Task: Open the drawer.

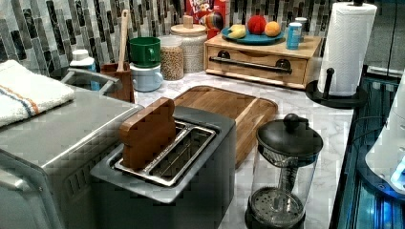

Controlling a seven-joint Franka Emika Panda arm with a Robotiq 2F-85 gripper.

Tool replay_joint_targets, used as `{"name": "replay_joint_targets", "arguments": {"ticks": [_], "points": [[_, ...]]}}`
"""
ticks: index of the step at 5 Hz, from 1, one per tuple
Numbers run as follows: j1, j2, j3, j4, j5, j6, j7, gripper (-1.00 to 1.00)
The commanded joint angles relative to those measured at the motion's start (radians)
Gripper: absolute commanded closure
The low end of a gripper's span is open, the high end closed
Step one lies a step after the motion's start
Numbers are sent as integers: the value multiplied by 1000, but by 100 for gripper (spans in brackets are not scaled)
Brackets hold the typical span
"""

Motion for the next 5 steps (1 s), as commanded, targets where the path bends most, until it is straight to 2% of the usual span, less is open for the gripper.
{"name": "replay_joint_targets", "arguments": {"ticks": [1, 2, 3, 5], "points": [[83, -57, -96, -123, -44, 88, -163, -100], [37, -88, -89, -189, -54, 130, -305, -100], [25, -127, -124, -276, -54, 221, -433, -100], [3, -111, -182, -295, -73, 246, -679, -100]]}}
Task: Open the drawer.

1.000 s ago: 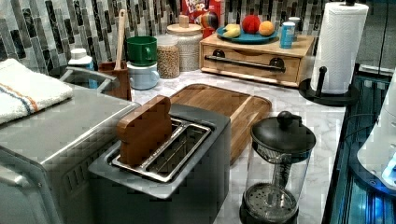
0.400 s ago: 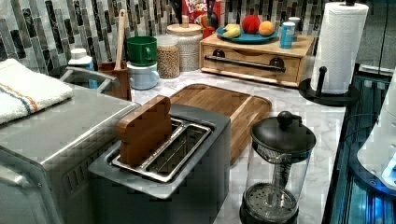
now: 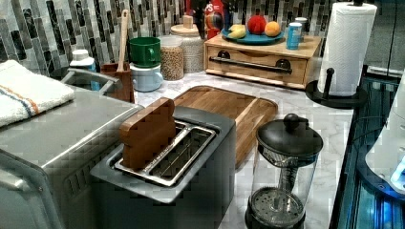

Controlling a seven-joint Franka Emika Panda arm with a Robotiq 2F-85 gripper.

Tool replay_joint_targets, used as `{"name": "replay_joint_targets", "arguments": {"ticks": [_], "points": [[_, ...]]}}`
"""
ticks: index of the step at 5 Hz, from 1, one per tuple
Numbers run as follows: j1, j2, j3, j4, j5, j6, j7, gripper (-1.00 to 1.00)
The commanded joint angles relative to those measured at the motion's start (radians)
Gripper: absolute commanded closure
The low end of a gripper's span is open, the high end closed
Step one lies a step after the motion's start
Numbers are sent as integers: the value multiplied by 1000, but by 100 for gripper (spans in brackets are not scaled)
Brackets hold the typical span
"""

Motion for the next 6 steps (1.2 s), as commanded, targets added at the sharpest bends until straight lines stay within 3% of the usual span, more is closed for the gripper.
{"name": "replay_joint_targets", "arguments": {"ticks": [1, 2, 3, 5, 6], "points": [[-54, 13, -76, 37, -60, 21, -313, -100], [-141, 34, -25, 22, -65, 91, -395, -100], [-122, 50, -72, 14, -87, 139, -454, -100], [-160, 89, -55, -7, -106, 212, -504, -100], [-151, 111, -76, -19, -104, 251, -512, -100]]}}
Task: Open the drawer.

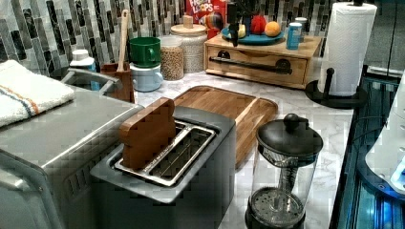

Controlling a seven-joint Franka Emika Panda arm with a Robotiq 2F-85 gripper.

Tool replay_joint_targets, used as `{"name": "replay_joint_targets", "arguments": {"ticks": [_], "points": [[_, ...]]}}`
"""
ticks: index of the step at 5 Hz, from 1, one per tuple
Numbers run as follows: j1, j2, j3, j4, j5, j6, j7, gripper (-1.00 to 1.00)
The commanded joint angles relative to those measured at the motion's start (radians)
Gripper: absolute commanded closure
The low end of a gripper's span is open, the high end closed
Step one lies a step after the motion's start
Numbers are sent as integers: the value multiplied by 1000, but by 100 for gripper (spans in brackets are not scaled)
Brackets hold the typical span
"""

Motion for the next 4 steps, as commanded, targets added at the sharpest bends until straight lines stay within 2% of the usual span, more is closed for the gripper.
{"name": "replay_joint_targets", "arguments": {"ticks": [1, 2, 4], "points": [[-10, 53, -3, -5, 18, 140, -136, -100], [-37, 91, -7, -23, 47, 215, -219, -100], [-45, 127, -17, -77, 93, 312, -238, -100]]}}
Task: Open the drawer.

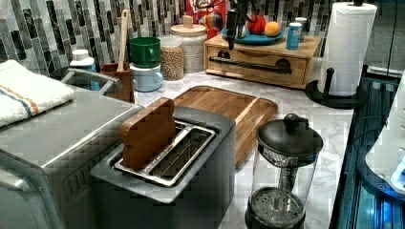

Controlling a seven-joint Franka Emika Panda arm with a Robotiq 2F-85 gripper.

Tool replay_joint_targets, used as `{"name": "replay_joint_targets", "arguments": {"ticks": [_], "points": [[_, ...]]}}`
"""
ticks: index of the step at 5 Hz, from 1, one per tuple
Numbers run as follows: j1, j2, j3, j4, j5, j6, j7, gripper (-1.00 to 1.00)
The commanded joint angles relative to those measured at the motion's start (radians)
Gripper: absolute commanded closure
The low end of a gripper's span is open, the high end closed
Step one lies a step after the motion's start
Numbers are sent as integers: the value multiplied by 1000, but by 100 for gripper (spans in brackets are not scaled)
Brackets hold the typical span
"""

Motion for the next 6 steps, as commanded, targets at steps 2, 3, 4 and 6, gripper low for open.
{"name": "replay_joint_targets", "arguments": {"ticks": [2, 3, 4, 6], "points": [[-30, 78, -15, -119, 19, 160, 12, -100], [-35, 72, -21, -136, 17, 157, 2, -100], [-18, 47, -17, -137, 6, 94, 43, -100], [-2, 71, 22, -119, 102, 80, 32, -100]]}}
